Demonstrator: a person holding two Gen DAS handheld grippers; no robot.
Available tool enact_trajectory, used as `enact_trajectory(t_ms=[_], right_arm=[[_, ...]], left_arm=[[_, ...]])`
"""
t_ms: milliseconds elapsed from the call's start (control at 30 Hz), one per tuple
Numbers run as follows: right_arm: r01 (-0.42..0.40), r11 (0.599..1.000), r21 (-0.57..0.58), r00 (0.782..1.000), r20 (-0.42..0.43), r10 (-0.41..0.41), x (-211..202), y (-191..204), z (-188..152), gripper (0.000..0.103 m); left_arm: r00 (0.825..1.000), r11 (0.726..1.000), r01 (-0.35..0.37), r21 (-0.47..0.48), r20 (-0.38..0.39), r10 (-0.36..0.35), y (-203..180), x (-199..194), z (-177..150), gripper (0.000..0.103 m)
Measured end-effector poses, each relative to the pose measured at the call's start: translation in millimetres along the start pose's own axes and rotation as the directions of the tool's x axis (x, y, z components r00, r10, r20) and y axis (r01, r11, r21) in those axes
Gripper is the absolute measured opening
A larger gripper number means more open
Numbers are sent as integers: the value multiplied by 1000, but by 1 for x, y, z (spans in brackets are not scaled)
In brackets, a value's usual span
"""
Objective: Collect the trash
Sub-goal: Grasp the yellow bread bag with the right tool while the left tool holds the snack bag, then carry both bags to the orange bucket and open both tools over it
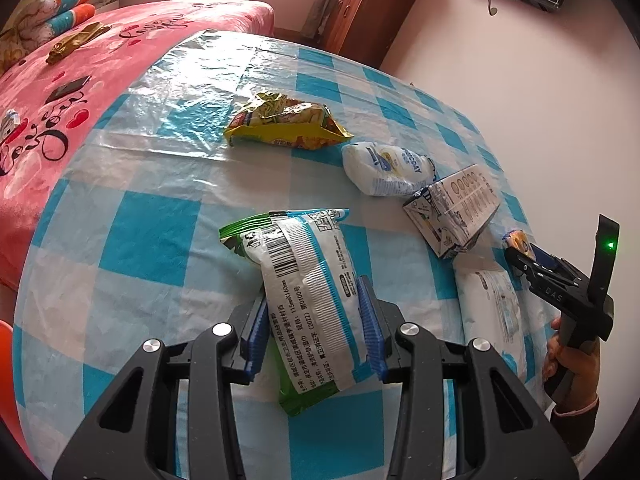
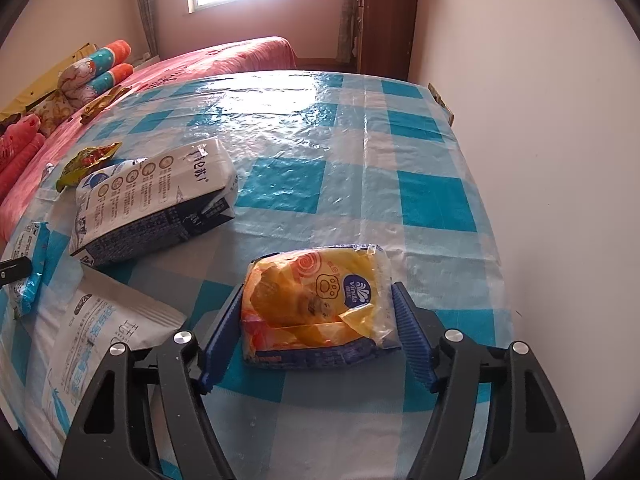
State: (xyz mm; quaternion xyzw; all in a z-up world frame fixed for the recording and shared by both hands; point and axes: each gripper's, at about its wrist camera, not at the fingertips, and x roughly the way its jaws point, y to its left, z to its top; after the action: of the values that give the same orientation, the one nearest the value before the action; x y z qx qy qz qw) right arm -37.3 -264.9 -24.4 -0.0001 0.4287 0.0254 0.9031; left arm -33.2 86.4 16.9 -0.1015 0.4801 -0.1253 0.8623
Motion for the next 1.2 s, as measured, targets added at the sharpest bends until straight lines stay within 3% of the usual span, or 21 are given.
enact_trajectory(t_ms=[433, 1200], right_arm=[[-62, 993, 100, 997, 40, 58, -21, 8, -6, 57], [-132, 991, 23, 987, 95, 129, -59, 71, 2, 53]], left_arm=[[999, 998, 52, -20, 10, -51, 18, -14, -15, 42], [993, 992, 113, -57, 51, -110, 52, -42, -33, 39]])
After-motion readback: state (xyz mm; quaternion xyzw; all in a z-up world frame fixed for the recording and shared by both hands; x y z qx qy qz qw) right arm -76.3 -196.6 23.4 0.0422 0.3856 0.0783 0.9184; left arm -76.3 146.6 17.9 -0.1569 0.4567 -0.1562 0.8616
